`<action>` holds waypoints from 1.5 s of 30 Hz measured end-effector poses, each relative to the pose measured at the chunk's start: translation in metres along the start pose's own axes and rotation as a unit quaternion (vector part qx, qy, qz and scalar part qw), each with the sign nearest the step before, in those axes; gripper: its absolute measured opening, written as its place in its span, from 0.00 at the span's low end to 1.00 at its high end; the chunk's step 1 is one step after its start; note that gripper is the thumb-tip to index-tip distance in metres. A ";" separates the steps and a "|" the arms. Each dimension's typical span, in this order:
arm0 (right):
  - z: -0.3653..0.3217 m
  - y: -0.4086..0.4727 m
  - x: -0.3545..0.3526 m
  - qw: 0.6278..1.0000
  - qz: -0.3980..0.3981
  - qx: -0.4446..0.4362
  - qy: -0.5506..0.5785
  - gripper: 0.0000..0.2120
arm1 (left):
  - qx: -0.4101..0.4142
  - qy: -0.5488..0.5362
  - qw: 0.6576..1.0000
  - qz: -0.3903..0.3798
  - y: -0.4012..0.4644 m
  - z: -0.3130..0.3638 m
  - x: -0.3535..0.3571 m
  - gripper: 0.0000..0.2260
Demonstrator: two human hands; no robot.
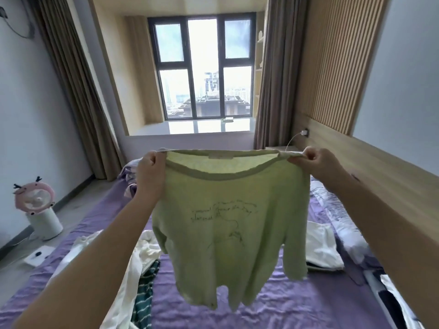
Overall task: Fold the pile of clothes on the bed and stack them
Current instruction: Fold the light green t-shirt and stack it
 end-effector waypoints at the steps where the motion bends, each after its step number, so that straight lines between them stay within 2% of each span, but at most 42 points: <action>1: 0.000 -0.004 -0.002 0.999 0.023 0.005 0.024 0.17 | 0.028 0.024 0.999 -0.011 -0.002 0.005 -0.005 0.15; 4: 0.007 -0.020 -0.006 0.996 0.061 0.013 0.062 0.09 | 0.103 0.118 0.983 -0.099 -0.008 0.009 -0.015 0.16; 6: 0.014 -0.032 -0.004 0.997 0.065 0.007 0.039 0.07 | 0.138 0.167 0.959 -0.183 -0.015 0.006 -0.017 0.22; 7: 0.017 -0.036 -0.002 0.997 0.062 0.009 0.041 0.07 | 0.130 0.174 0.951 -0.221 -0.019 0.003 -0.018 0.25; 10: 0.025 -0.038 -0.001 0.996 0.054 0.025 0.064 0.09 | 0.064 0.093 0.940 -0.323 -0.021 -0.002 -0.018 0.27; 13: 0.025 -0.032 -0.002 0.994 0.012 0.026 0.101 0.09 | 0.040 0.034 0.941 -0.333 -0.003 -0.002 -0.020 0.29; 15: 0.036 -0.023 0.012 0.993 -0.047 0.034 0.102 0.06 | 0.019 0.053 0.927 -0.372 -0.004 -0.020 -0.008 0.23; 18: 0.092 -0.013 0.066 0.985 -0.151 0.079 0.020 0.07 | -0.033 0.104 0.900 -0.422 -0.036 -0.084 0.028 0.12; 20: 0.149 -0.015 0.108 0.970 -0.198 0.123 -0.075 0.05 | -0.070 0.159 0.894 -0.412 -0.066 -0.140 0.052 0.08; 22: 0.208 -0.021 0.143 0.948 -0.225 0.169 -0.150 0.04 | -0.109 0.219 0.884 -0.398 -0.098 -0.195 0.071 0.08; 26: 0.307 -0.026 0.194 0.912 -0.269 0.260 -0.168 0.12 | -0.218 0.274 0.844 -0.406 -0.162 -0.284 0.100 0.07; 29: 0.364 -0.029 0.225 0.877 -0.311 0.335 -0.149 0.08 | -0.265 0.310 0.826 -0.390 -0.196 -0.330 0.119 0.07; 32: 0.402 -0.028 0.248 0.866 -0.279 0.405 -0.089 0.08 | -0.399 0.218 0.841 -0.295 -0.223 -0.364 0.137 0.09; 35: 0.426 -0.021 0.265 0.885 -0.218 0.411 0.007 0.12 | -0.500 0.088 0.841 -0.184 -0.241 -0.386 0.151 0.08; 37: 0.444 -0.021 0.275 0.878 -0.186 0.429 0.101 0.10 | -0.524 0.029 0.838 -0.149 -0.244 -0.399 0.159 0.07; 39: 0.464 -0.026 0.286 0.835 -0.177 0.483 0.197 0.08 | -0.530 0.001 0.836 -0.143 -0.242 -0.413 0.163 0.07; 41: 0.479 -0.025 0.295 0.802 -0.175 0.524 0.226 0.05 | -0.522 0.005 0.841 -0.139 -0.231 -0.428 0.165 0.06; 45: 0.490 0.015 0.308 0.831 -0.157 0.506 0.171 0.04 | -0.469 0.054 0.866 -0.166 -0.182 -0.468 0.182 0.06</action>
Point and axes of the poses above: each hand's wrist, its own y-axis towards the middle knuckle, its own x-axis out of the palm, z = x × y, the point moved 7 cm from there along y, towards the middle knuckle, and after that the axes turned 10 degrees about x, right-handed, at the moved point
